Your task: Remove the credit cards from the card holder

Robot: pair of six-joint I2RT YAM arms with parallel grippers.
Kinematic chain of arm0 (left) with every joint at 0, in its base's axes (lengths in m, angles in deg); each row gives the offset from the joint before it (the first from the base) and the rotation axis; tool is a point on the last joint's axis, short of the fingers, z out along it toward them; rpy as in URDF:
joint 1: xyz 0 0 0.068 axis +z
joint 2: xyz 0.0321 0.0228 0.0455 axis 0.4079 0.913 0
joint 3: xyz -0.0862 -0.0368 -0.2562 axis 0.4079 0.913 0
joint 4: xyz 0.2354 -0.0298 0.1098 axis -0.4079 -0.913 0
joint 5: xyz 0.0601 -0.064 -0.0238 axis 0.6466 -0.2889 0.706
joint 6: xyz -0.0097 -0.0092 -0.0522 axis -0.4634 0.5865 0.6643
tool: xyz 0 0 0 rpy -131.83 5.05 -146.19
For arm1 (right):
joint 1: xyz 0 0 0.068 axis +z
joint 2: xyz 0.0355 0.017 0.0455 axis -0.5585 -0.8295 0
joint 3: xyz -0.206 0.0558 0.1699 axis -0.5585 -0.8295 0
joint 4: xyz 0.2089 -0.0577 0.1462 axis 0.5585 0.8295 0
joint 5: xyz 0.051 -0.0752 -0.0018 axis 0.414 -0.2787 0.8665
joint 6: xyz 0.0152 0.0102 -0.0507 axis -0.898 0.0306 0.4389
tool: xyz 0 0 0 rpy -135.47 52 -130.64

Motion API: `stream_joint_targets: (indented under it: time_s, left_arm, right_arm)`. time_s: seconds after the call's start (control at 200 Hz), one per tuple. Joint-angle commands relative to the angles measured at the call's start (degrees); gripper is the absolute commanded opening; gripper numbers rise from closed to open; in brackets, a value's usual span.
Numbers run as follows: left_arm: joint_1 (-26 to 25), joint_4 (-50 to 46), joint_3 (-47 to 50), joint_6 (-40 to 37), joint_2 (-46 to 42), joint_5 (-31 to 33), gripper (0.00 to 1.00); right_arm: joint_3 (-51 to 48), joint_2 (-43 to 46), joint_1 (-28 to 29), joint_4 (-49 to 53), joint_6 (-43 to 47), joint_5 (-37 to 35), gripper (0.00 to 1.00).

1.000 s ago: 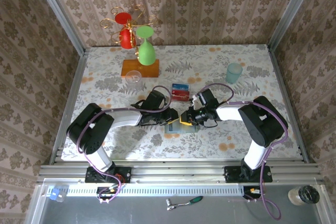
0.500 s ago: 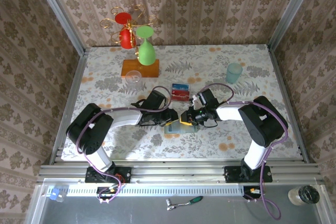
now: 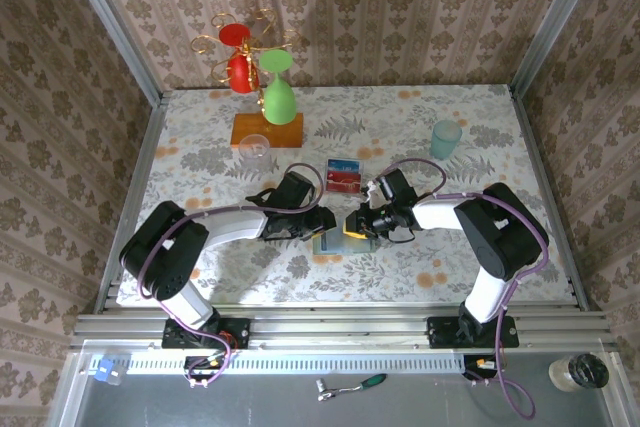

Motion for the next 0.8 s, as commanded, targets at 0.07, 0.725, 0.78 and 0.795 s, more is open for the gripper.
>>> stream_joint_targets:
  time_s: [0.07,0.725,0.78,0.795]
  left_arm:
    - [-0.2,-0.9,-0.8,-0.8,1.7,-0.6,0.41]
    - [-0.2,3.8,1.0,1.1,1.8,-2.2,0.41]
    - [-0.3,3.9,1.2,1.1,1.5,-2.0,0.41]
    - [-0.3,3.9,1.2,1.1,1.5,-2.1,0.41]
  right_arm:
    - [0.0,-0.8,-0.4,3.5,1.2,-1.0,0.17]
    - [2.7,-1.7,0.6,11.1,3.7,-6.0,0.16]
    - [3.3,-1.8,1.0,12.5,4.0,-7.3,0.15]
    - [3.5,-1.9,1.1,12.9,4.1,-7.6,0.15]
